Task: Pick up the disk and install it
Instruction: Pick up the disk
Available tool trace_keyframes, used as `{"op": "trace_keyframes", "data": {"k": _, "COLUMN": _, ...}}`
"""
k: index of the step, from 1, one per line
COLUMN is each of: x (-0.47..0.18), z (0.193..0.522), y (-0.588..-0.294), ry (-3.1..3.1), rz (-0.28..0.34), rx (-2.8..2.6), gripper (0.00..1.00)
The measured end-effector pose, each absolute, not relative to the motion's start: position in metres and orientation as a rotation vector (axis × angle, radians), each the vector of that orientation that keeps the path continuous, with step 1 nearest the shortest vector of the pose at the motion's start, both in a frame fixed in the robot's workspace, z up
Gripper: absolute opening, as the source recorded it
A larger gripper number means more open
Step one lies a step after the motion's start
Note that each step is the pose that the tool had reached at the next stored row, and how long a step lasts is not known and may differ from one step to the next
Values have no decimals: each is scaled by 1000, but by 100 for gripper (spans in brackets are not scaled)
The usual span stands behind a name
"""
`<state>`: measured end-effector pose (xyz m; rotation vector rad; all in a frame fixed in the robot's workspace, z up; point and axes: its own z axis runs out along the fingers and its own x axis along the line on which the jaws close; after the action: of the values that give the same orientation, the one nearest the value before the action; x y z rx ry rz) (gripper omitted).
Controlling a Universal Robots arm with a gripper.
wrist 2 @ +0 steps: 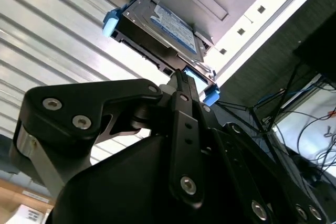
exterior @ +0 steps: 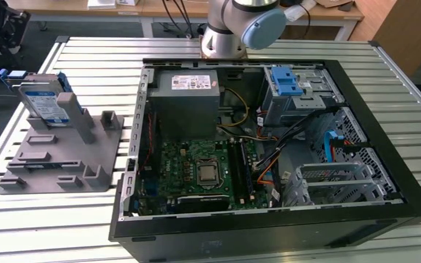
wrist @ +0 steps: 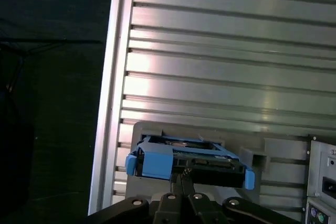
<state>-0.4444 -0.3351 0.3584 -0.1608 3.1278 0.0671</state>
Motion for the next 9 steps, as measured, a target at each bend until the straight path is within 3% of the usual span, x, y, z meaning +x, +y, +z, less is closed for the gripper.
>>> {"op": "trace_keyframes", "data": {"k": 9, "x": -444, "z": 358, "y": -335, "ry": 3108, "rz": 68, "rx": -416, "gripper": 11}}
